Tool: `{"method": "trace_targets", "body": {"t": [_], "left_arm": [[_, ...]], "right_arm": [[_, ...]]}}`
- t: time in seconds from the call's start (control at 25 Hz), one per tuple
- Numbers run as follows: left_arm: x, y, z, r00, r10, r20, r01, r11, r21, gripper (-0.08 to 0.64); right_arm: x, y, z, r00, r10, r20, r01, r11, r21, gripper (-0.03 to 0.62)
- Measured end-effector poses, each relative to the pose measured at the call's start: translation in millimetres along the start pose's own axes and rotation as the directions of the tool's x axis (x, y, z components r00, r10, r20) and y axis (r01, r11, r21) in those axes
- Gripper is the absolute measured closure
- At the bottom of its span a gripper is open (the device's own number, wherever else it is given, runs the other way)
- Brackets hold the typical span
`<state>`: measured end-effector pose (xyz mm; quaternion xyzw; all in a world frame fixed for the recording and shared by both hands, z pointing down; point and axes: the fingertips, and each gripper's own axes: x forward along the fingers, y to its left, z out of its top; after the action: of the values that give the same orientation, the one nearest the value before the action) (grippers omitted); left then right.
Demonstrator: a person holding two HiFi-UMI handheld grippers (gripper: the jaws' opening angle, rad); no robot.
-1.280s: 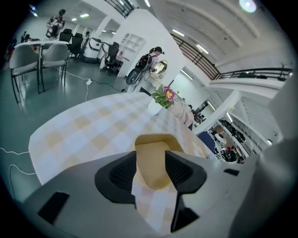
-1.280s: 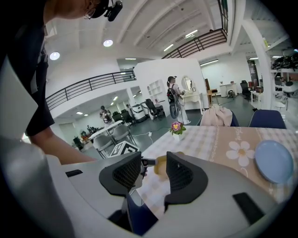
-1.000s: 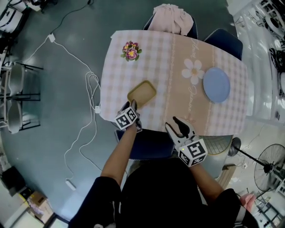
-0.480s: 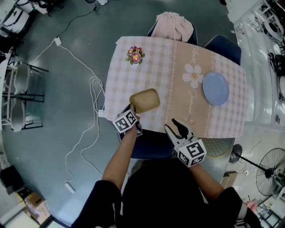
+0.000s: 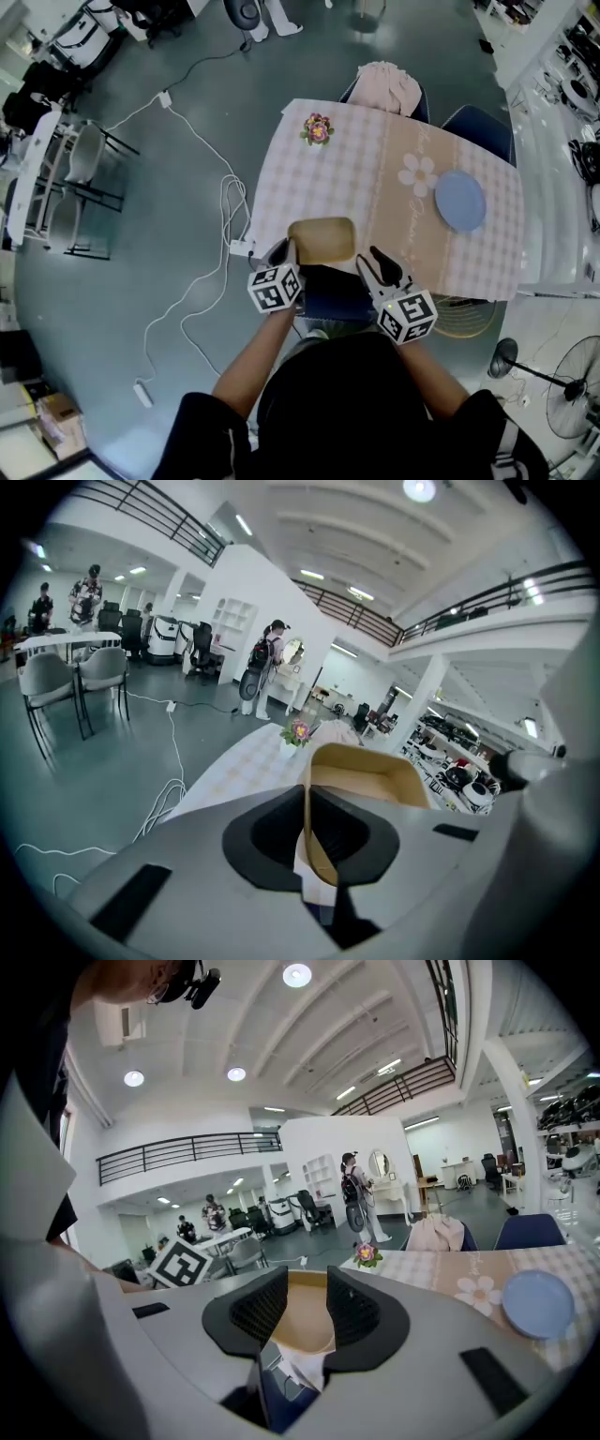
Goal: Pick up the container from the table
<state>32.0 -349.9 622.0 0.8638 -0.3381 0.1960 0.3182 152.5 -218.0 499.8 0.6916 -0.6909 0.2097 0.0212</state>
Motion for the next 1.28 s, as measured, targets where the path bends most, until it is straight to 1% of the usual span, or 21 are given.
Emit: {"method": "trace_targets", "body": {"t": [0.08, 0.2, 0.24, 0.28, 0.32, 0.36, 0.48, 0.56, 0.68, 0.8, 0.96, 1.28], "left_arm": [[-34, -8, 2, 0.999, -0.007, 0.046, 0.008, 1.0, -0.014, 0.541], [-83, -18, 1, 0.994, -0.022, 0.105, 0.024, 1.0, -0.015, 0.541], [-98, -21, 0, 0.992, -0.027, 0.124, 0.029, 0.999, -0.014, 0.541], [-112, -24, 0, 0.989, -0.031, 0.143, 0.033, 0.999, -0.012, 0.541], [-125, -26, 0, 0.986, -0.034, 0.164, 0.036, 0.999, -0.005, 0.541], [-138, -29, 0, 0.982, -0.033, 0.188, 0.032, 0.999, 0.011, 0.541], [-176, -32, -1, 0.967, -0.015, 0.253, -0.009, 0.996, 0.092, 0.541], [-197, -32, -2, 0.958, -0.008, 0.285, -0.026, 0.993, 0.114, 0.54], [-225, -29, -3, 0.944, 0.003, 0.329, -0.037, 0.995, 0.098, 0.54], [-249, -23, -5, 0.932, 0.018, 0.361, -0.048, 0.996, 0.075, 0.541], [-272, -17, -11, 0.925, 0.016, 0.379, -0.043, 0.997, 0.064, 0.54], [-299, -15, -20, 0.913, 0.028, 0.408, -0.048, 0.998, 0.04, 0.541]], "right_arm": [[-13, 12, 5, 1.0, 0.007, 0.028, -0.006, 1.0, -0.011, 0.482], [-37, 29, 6, 0.998, 0.002, 0.065, -0.001, 1.0, -0.012, 0.537], [-45, 33, 4, 0.998, -0.004, 0.068, 0.005, 1.0, -0.015, 0.549], [-52, 38, 1, 0.998, -0.006, 0.064, 0.008, 1.0, -0.025, 0.586], [-59, 43, -4, 0.999, -0.006, 0.054, 0.008, 0.999, -0.042, 0.591], [-65, 49, -10, 0.999, -0.004, 0.043, 0.007, 0.998, -0.06, 0.592], [-80, 69, -23, 1.0, 0.0, 0.031, 0.003, 0.995, -0.099, 0.592], [-88, 79, -24, 0.999, -0.002, 0.047, 0.007, 0.994, -0.105, 0.592], [-98, 89, -19, 0.997, -0.011, 0.08, 0.021, 0.993, -0.115, 0.592], [-105, 100, -15, 0.995, 0.0, 0.101, 0.015, 0.99, -0.142, 0.592], [-112, 115, -17, 0.995, 0.014, 0.1, 0.003, 0.985, -0.17, 0.594], [-129, 126, -26, 0.996, 0.009, 0.093, 0.009, 0.982, -0.186, 0.594]]}}
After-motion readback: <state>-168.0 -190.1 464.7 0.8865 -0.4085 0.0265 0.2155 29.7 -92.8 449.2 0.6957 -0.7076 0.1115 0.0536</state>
